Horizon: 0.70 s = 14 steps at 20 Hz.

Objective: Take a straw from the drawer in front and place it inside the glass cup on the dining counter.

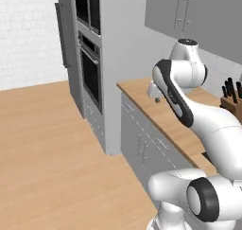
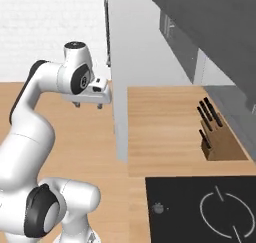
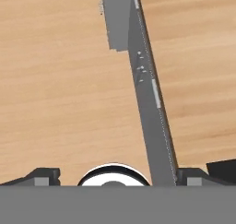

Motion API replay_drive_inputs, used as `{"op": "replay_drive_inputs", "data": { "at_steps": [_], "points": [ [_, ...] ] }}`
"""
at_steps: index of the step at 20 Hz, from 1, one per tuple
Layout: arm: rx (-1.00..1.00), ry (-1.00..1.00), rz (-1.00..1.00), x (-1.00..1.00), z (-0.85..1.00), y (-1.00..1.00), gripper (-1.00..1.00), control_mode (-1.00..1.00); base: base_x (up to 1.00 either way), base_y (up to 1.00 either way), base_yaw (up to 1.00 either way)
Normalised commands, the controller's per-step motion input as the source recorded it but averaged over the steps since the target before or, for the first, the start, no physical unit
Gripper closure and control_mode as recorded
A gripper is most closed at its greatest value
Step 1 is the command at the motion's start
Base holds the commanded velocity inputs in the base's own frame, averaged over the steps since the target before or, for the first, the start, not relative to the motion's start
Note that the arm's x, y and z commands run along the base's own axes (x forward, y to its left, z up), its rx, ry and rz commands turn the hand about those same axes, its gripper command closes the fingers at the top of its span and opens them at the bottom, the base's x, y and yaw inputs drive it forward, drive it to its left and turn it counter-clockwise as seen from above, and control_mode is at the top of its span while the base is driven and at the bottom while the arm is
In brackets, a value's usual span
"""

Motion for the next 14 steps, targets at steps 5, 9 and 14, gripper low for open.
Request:
{"op": "replay_drive_inputs", "data": {
  "at_steps": [5,9,14],
  "points": [
    [0.0,0.0,0.0,0.0,0.0,0.0,-1.0,1.0,-0.26,-0.59,0.33],
    [0.0,0.0,0.0,0.0,0.0,0.0,-1.0,1.0,-0.04,-0.51,0.25],
    [-0.02,0.0,0.0,0.0,-0.08,0.0,-1.0,-1.0,0.01,-0.11,0.06]
  ]
}}
